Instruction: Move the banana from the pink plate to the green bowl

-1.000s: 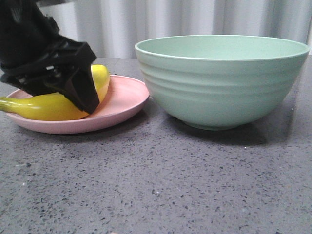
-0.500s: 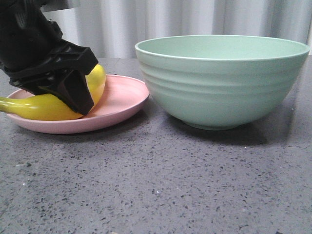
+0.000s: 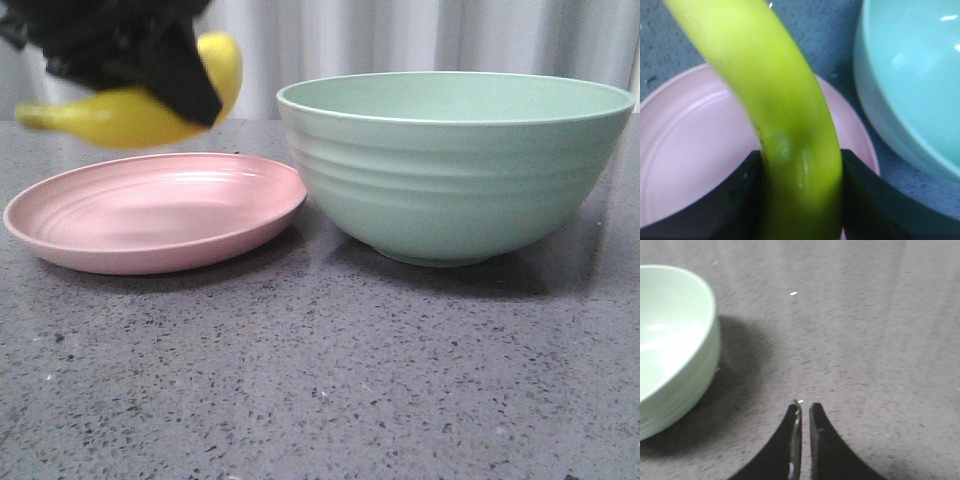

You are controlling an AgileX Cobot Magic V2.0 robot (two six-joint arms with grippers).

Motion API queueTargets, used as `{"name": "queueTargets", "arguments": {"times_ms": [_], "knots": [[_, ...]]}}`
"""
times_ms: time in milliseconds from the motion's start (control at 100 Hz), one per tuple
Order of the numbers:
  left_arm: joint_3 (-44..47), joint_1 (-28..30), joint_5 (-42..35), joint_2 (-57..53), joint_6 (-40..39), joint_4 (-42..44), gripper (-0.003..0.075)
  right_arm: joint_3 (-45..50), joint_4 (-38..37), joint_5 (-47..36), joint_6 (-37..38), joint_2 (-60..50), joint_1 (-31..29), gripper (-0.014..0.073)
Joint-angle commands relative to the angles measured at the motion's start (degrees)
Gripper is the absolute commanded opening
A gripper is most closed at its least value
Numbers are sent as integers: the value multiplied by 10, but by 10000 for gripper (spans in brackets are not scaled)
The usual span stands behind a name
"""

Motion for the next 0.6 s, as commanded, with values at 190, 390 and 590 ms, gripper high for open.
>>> {"name": "queueTargets", "arguments": {"times_ms": [190,390,590], "knots": [[-64,-61,-4,-38,36,-56,185,-192,28,61,-8,141,104,384],[-72,-124,-33,-38,36,-58,185,-315,201,84,-8,220,125,442],[-72,-157,-44,-30,36,-58,185,-376,330,79,-8,292,127,442]]}}
